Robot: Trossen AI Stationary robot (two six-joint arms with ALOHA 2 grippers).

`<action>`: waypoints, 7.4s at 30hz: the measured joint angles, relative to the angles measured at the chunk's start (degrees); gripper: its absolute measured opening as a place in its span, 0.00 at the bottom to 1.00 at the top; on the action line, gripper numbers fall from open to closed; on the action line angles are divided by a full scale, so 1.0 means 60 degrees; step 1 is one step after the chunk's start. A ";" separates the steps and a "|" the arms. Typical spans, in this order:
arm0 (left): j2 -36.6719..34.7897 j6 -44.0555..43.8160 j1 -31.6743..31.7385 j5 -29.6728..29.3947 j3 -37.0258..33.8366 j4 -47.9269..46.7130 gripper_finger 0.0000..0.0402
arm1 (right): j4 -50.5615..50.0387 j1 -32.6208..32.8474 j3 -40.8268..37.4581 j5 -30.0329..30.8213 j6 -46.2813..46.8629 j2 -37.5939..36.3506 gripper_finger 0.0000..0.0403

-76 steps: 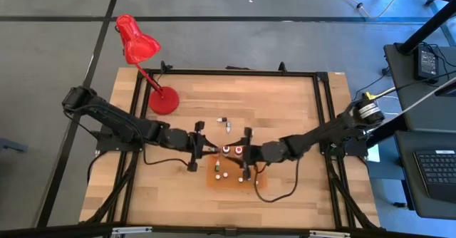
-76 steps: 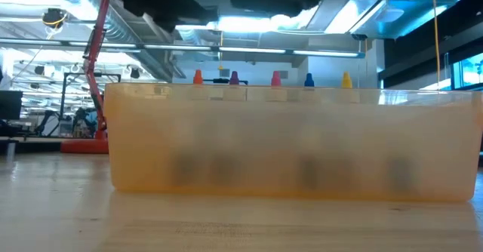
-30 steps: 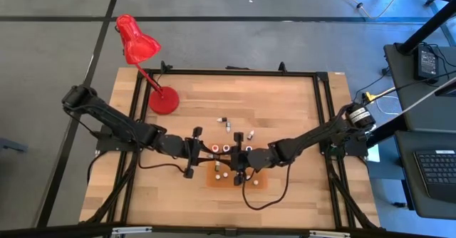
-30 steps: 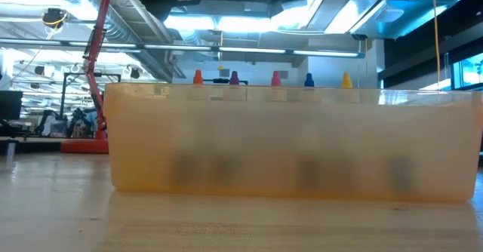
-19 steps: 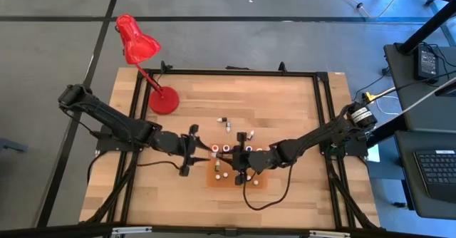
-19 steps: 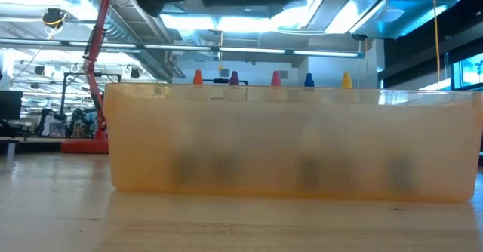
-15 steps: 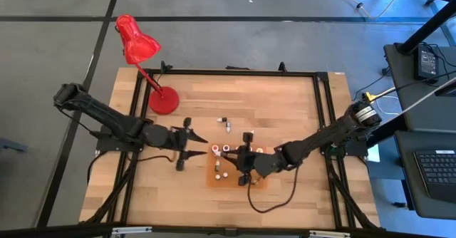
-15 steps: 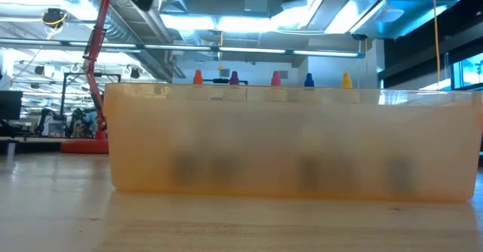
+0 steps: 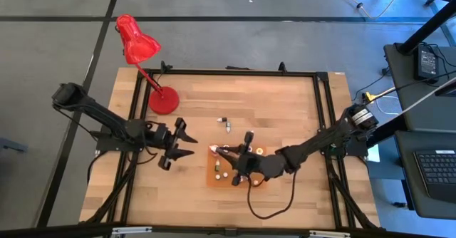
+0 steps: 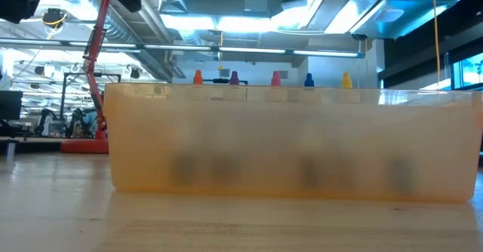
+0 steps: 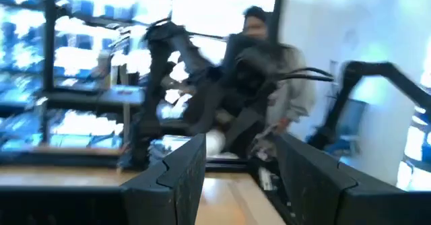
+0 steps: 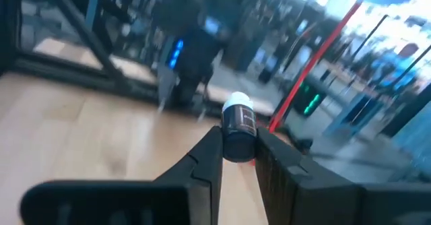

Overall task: Pick & Place food coloring
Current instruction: Put the small brown food coloring bottle into the orange bin

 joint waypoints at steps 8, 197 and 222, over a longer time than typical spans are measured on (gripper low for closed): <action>0.0265 -0.0277 0.0004 -0.0672 0.0025 0.0195 0.43 | 0.1701 -0.0309 0.0004 -0.1230 -0.1305 0.0011 0.19; 0.8090 -0.0113 -0.0189 0.0851 0.7206 -0.8609 0.18 | -0.9857 0.1208 0.0004 -0.1124 0.8381 -0.3304 0.49; 0.8083 -0.0194 -0.0189 0.1384 0.7206 -0.8620 0.23 | -0.9857 0.1206 0.0004 -0.1619 0.8566 -0.3304 0.49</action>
